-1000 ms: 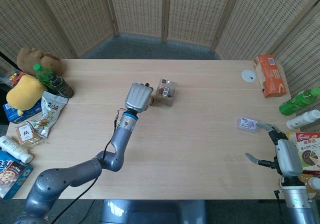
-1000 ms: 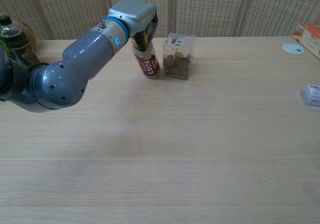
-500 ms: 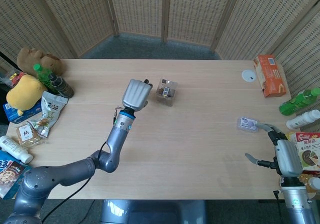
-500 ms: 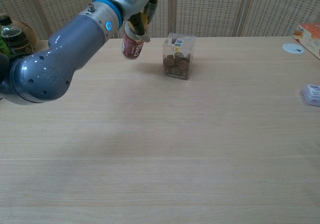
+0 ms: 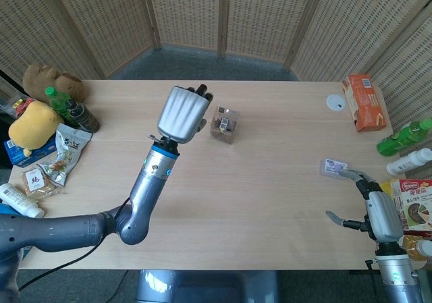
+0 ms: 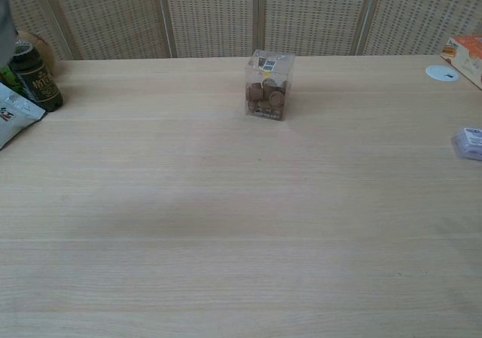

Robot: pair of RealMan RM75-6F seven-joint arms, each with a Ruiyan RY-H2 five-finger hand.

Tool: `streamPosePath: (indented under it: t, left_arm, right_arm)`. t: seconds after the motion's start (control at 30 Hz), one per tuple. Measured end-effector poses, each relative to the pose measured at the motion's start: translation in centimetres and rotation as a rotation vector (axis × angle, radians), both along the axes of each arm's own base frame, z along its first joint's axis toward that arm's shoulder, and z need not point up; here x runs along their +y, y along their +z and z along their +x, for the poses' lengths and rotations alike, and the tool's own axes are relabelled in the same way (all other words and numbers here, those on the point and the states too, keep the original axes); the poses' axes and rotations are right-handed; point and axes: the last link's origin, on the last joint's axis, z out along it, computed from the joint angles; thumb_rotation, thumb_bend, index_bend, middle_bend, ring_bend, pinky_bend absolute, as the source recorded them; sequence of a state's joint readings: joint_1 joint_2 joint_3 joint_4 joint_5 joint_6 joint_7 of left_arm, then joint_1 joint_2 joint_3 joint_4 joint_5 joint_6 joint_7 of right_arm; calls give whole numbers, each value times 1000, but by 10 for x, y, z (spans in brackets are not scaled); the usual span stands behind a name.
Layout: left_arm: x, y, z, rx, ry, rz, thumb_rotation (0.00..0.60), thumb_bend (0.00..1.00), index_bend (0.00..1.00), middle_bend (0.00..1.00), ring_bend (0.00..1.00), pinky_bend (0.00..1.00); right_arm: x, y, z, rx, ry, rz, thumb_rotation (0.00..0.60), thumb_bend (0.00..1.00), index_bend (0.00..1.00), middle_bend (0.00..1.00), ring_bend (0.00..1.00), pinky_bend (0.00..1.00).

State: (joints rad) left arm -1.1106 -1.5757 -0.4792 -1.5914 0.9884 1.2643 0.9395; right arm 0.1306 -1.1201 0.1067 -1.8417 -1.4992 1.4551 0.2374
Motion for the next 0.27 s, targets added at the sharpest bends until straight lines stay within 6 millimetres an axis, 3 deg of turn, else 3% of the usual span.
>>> streamPosePath:
  t: [0.13,0.27]
  left_arm:
    - [-8,33,9,-3,-13,56,600,0,875,1000,938,862]
    - [-11,49,10,-8,-6,81,600,0,876,1000,938,862]
  right_arm:
    - [1,-1,2,-3,6,3,600,0,226,271,178,213]
    - [3,-2,4,-2,11,6,600,0,226,271,178,213]
